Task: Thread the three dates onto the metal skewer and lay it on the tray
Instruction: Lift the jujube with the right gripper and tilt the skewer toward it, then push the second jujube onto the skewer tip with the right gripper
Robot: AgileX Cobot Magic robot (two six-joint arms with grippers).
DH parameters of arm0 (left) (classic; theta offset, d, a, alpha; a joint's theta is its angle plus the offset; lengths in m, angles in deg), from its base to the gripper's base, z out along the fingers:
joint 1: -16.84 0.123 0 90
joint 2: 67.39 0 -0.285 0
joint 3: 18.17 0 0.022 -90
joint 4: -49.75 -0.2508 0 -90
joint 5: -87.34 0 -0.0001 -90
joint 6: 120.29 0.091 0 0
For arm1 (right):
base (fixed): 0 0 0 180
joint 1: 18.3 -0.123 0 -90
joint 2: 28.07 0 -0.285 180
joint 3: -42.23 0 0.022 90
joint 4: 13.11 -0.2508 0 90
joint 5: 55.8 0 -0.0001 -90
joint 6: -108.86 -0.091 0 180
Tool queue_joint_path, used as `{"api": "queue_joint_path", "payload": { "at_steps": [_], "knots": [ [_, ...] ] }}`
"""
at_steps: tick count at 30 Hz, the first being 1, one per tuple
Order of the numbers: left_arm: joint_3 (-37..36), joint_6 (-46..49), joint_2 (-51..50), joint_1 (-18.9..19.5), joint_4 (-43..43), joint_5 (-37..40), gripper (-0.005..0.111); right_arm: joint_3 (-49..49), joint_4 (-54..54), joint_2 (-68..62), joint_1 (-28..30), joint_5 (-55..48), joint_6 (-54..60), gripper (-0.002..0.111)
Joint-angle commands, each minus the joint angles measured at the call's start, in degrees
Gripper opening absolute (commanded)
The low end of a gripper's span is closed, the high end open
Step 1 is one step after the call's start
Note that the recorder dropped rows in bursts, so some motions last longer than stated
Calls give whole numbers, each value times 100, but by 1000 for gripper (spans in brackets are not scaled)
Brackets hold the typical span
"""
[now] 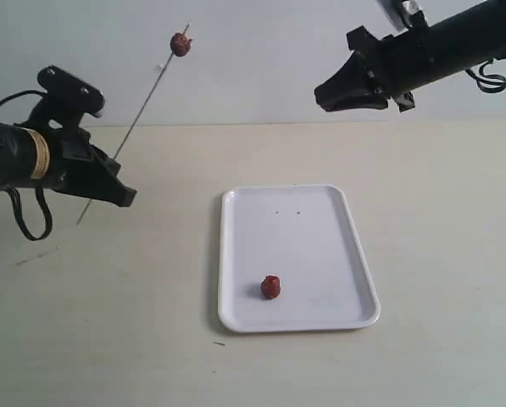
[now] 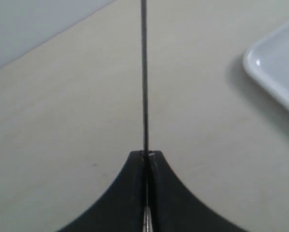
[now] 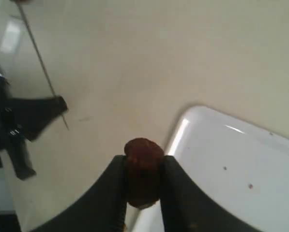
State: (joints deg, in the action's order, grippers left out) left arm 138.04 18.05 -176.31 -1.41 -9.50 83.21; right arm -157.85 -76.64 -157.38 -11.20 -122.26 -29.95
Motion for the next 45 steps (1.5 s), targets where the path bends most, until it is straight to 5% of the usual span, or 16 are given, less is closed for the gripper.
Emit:
{"api": "queue_joint_path", "payload": {
  "at_steps": [1, 7, 13, 45],
  "knots": [
    [-187, -540, 48, -667, -12, 326, 0, -32, -819, 65, 133, -123, 296, 22],
    [-194, -485, 48, -1693, 859, 1766, 0, -32, -1055, 65, 132, -148, 414, 22],
    [-206, 845, 48, -2285, 1956, 1724, 0, -32, -1102, 65, 132, -350, 482, 22],
    [-206, 825, 271, -2484, 1990, 1052, 0, -22, -973, 54, 122, -350, 521, 22]
  ]
}}
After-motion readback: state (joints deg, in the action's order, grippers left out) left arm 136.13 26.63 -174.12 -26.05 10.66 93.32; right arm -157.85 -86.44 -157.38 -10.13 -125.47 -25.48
